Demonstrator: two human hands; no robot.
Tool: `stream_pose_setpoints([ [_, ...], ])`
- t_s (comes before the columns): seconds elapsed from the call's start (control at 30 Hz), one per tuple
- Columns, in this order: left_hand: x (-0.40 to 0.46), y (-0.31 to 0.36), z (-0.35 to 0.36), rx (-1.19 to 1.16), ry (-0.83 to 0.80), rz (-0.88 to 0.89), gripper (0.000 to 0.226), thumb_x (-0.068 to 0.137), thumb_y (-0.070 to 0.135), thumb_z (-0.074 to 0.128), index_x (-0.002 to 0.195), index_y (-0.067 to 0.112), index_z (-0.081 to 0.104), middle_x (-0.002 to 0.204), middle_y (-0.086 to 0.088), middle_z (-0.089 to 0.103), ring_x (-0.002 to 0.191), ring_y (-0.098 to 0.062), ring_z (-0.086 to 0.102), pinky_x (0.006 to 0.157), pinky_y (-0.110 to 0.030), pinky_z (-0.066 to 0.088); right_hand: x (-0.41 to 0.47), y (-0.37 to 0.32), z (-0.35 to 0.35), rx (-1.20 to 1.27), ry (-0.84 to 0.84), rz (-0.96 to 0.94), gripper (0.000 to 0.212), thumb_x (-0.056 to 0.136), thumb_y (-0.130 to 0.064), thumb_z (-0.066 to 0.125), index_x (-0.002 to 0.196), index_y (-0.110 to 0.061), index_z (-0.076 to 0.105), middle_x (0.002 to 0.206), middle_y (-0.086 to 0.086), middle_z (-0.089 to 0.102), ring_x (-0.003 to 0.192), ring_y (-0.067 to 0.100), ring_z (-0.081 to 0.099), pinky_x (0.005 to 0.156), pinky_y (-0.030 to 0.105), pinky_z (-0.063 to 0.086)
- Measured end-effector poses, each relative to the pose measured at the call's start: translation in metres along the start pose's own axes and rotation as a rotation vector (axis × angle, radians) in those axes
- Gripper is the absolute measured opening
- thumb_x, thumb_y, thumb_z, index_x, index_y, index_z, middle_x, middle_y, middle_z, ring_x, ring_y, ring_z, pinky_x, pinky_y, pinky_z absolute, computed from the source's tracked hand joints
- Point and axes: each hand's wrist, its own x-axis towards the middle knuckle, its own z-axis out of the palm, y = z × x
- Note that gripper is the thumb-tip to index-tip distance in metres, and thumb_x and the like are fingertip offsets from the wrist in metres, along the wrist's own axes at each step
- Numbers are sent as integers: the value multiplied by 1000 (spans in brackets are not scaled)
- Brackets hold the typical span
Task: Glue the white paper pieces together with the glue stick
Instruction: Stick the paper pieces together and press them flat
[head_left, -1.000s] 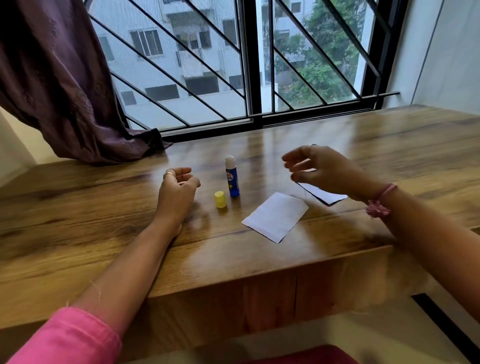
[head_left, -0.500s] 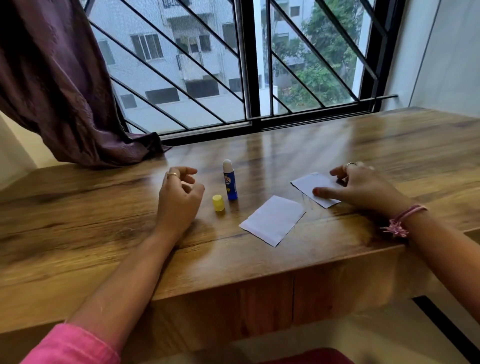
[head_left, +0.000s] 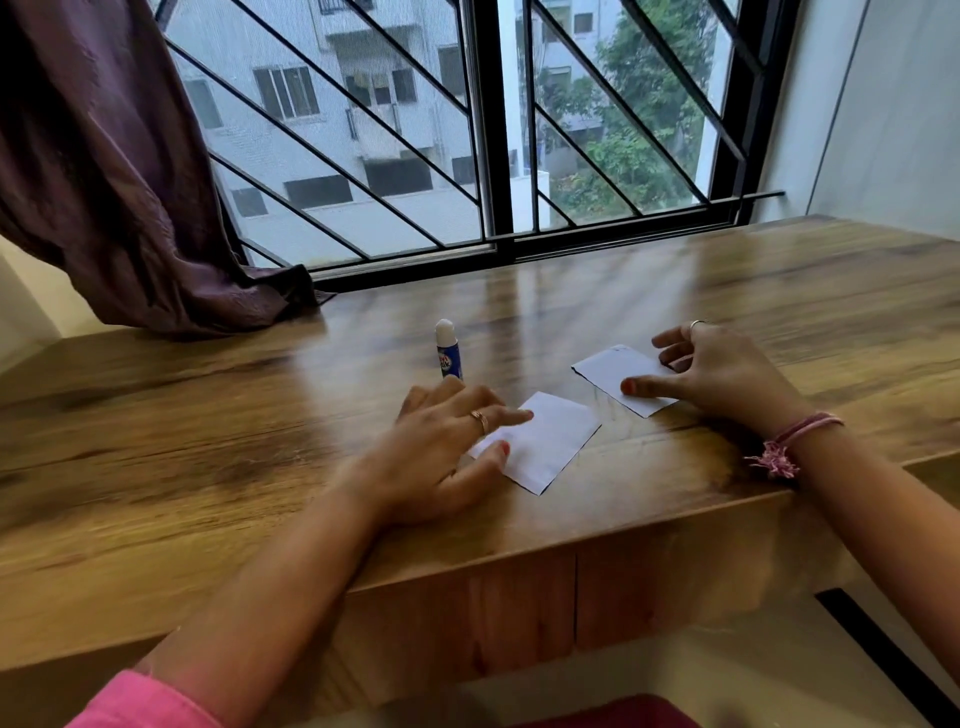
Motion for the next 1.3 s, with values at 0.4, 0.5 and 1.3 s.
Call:
stream_pose_setpoints([
  [0.4, 2, 5, 1, 26, -209, -61, 56, 90, 55, 16, 138, 43, 43, 132, 17, 44, 121, 0, 22, 104, -40, 15, -4, -3, -6, 163, -28, 52, 71, 56, -31, 89, 118, -18, 56, 88, -4, 60, 74, 8, 59, 56, 20, 46],
  [0.5, 3, 7, 0, 33, -238, -57, 69, 82, 61, 6, 139, 43, 41, 137, 18, 42, 126, -2, 23, 104, -44, 17, -4, -2, -7, 206, -23, 63, 65, 61, -24, 88, 117, -15, 56, 84, 0, 63, 70, 12, 59, 60, 24, 48],
  [1.3, 29, -2, 2, -126, -333, 45, 58, 82, 60, 27, 131, 38, 48, 144, 26, 39, 128, -10, 24, 97, -25, 13, 1, -5, -17, 758, -26, 334, 21, 88, -9, 63, 108, -11, 61, 90, 6, 65, 68, 18, 59, 36, 18, 48],
])
